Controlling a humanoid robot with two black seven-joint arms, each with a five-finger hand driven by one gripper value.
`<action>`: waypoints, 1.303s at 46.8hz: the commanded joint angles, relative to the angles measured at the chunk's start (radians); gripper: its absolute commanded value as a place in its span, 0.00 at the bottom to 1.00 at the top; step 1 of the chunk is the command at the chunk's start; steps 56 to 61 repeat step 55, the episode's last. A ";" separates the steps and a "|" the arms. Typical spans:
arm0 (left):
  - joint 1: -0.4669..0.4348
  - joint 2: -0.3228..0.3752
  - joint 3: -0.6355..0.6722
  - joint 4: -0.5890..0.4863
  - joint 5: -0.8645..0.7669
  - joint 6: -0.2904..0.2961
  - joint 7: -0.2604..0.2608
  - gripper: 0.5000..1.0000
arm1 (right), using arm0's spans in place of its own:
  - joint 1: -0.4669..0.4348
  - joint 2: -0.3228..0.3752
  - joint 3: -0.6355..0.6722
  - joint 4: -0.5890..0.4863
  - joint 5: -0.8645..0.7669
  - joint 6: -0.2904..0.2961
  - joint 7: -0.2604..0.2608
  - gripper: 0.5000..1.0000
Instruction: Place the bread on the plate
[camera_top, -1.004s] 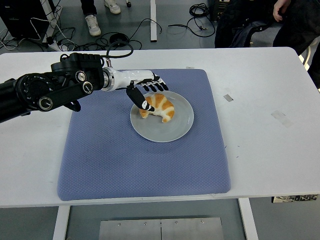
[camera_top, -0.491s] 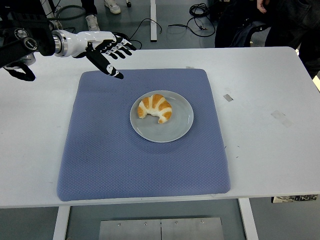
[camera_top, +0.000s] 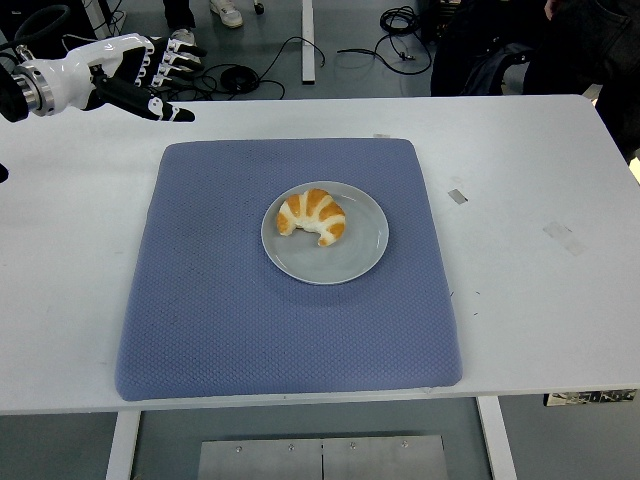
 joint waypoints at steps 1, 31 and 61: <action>0.027 0.006 -0.048 0.003 0.000 0.000 -0.013 0.79 | 0.000 0.000 0.000 0.000 0.000 0.000 -0.001 1.00; 0.149 0.083 -0.139 0.045 -0.020 0.000 -0.162 0.79 | -0.003 0.000 0.000 -0.009 0.002 0.000 0.000 1.00; 0.156 0.091 -0.146 0.048 -0.038 0.000 -0.162 0.79 | -0.017 0.000 0.008 -0.015 0.003 0.000 0.003 1.00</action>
